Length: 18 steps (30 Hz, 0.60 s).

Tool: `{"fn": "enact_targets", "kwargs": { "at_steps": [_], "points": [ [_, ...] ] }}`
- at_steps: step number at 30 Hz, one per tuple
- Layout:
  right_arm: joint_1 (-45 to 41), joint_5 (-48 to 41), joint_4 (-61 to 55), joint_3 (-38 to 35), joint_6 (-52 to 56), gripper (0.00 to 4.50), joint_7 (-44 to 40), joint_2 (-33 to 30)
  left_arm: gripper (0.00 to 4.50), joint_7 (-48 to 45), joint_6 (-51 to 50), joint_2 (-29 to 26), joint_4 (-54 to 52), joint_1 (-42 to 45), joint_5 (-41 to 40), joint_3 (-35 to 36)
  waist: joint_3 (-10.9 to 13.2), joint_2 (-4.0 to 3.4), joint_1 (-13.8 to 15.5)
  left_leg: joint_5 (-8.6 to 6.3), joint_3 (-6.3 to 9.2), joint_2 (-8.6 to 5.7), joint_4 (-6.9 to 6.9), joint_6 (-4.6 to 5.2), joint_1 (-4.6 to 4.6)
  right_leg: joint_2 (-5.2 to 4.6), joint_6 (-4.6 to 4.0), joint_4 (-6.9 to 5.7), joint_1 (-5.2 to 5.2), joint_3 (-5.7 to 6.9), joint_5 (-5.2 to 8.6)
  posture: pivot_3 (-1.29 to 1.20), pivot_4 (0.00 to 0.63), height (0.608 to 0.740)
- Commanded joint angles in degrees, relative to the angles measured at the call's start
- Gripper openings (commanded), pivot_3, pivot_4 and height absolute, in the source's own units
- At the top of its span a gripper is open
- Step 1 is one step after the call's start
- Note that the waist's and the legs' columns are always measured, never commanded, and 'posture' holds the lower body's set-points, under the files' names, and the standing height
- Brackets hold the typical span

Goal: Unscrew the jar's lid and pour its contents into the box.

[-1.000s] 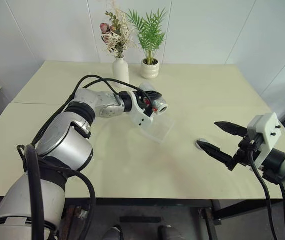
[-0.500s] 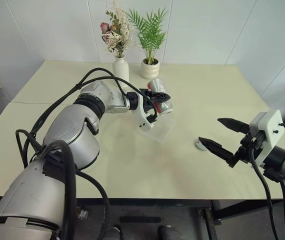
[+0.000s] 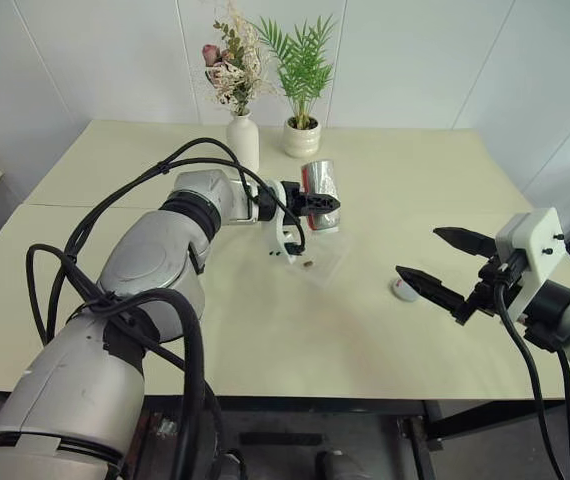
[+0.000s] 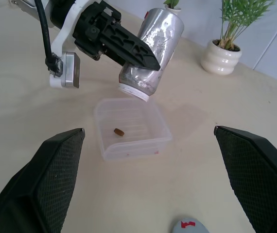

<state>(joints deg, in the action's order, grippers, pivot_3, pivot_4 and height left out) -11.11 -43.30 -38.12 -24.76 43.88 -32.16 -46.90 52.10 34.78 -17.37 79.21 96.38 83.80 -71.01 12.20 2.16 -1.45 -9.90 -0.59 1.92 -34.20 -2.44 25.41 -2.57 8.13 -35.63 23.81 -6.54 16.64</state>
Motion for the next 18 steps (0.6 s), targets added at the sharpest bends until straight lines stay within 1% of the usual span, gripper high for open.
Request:
{"fn": "enact_targets", "kwargs": {
  "at_steps": [1,3,5,6,7,9,10,11,12,13,17,18],
  "points": [
    [-1.1,-0.4,-0.9,-0.3,-0.4,4.50,0.1,-1.4,2.16,1.9,-0.9,0.3,-0.1,2.9,0.1,-0.2,0.0,0.00,0.0,0.00,0.00,0.00,0.00,0.00,0.00,0.00,0.00,0.00,0.00,0.00,0.00,0.00,0.150,0.740],
    [-1.1,-0.3,-0.9,-0.3,-0.3,4.50,0.0,-1.6,2.16,1.1,0.9,-0.1,0.0,2.7,-2.4,2.1,0.0,0.00,0.0,0.00,0.00,0.00,0.00,0.00,0.00,0.00,0.00,-0.01,0.00,0.00,0.00,0.00,0.150,0.740],
    [-1.2,-0.4,-1.0,-0.2,-0.2,4.50,0.0,-1.7,2.16,-5.2,5.8,-0.9,0.6,1.5,-11.3,10.4,0.0,0.00,0.0,0.00,0.00,0.00,0.00,0.00,-0.01,0.00,0.00,-0.02,0.00,0.00,0.00,0.00,0.150,0.740],
    [-1.2,-0.5,-1.0,-0.3,-0.1,4.50,-0.1,-1.8,2.16,-5.5,5.8,-1.4,0.6,1.4,-11.5,10.8,0.0,0.00,0.0,0.00,0.00,0.00,0.00,0.00,0.00,0.00,0.00,-0.04,0.00,0.00,0.00,0.00,0.150,0.740],
    [-1.1,-0.4,-1.0,-0.3,-0.2,4.50,-0.2,-2.0,2.16,-9.5,7.3,-2.0,0.8,0.6,-15.7,14.8,0.0,0.00,-0.1,0.00,-0.01,0.00,0.00,0.00,0.00,0.00,0.00,-0.04,0.00,0.00,0.00,0.00,0.150,0.740],
    [-1.0,-0.5,-0.9,-0.5,-0.2,4.50,-0.5,-2.2,2.16,-14.9,9.3,-3.2,0.7,-0.5,-21.3,20.3,0.0,0.00,-0.1,0.00,-0.03,0.00,0.00,0.00,-0.03,0.00,0.00,-0.05,0.00,-0.02,0.00,0.00,0.150,0.740],
    [-1.0,-0.7,-0.8,-0.6,-0.1,4.50,-0.6,-2.4,2.16,-21.3,10.3,-3.6,0.9,-1.8,-27.8,26.3,0.0,-0.02,-0.1,0.00,-0.03,0.00,0.01,0.00,-0.04,0.00,0.00,-0.07,0.00,-0.02,0.00,0.00,0.150,0.740],
    [-1.0,-0.8,-0.7,-0.8,-0.1,4.50,-0.8,-2.6,2.16,-25.8,10.7,-3.7,0.9,-2.7,-32.0,30.3,0.0,-0.03,-0.1,0.00,-0.05,0.00,0.02,0.00,-0.07,0.00,0.00,-0.07,-0.01,-0.02,0.00,0.00,0.150,0.740],
    [-1.1,-0.9,-0.4,-0.7,-0.1,4.50,-1.1,-2.9,2.16,-32.7,10.6,-3.5,0.9,-4.0,-38.6,36.5,0.0,-0.03,-0.1,0.00,-0.07,0.01,0.02,0.00,-0.10,0.00,-0.01,-0.09,-0.04,-0.03,0.00,0.00,0.150,0.740],
    [-1.1,-0.9,-0.2,-0.7,-0.3,4.50,-1.4,-3.2,2.16,-37.8,10.3,-3.1,0.7,-5.0,-43.0,40.8,0.0,-0.03,-0.1,0.00,-0.07,0.01,0.01,0.00,-0.12,0.00,-0.01,-0.11,-0.05,-0.02,0.00,0.00,0.150,0.740],
    [-1.8,-0.7,0.9,-0.2,-0.6,4.50,-2.6,-4.0,2.16,-53.2,7.8,-2.6,-0.7,-8.1,-55.2,52.7,0.0,-0.04,-0.1,0.03,-0.06,0.01,-0.08,0.04,-0.12,-0.01,0.00,-0.23,-0.08,-0.02,0.00,0.00,0.150,0.740],
    [-2.5,-0.8,1.3,0.3,-0.7,4.50,-2.9,-4.2,2.16,-57.9,6.1,-2.5,-0.9,-9.6,-60.1,57.3,0.0,-0.04,-0.1,0.03,-0.06,0.00,-0.12,0.05,-0.12,0.00,0.00,-0.27,-0.08,-0.02,0.00,0.00,0.150,0.740]
  ]
}}
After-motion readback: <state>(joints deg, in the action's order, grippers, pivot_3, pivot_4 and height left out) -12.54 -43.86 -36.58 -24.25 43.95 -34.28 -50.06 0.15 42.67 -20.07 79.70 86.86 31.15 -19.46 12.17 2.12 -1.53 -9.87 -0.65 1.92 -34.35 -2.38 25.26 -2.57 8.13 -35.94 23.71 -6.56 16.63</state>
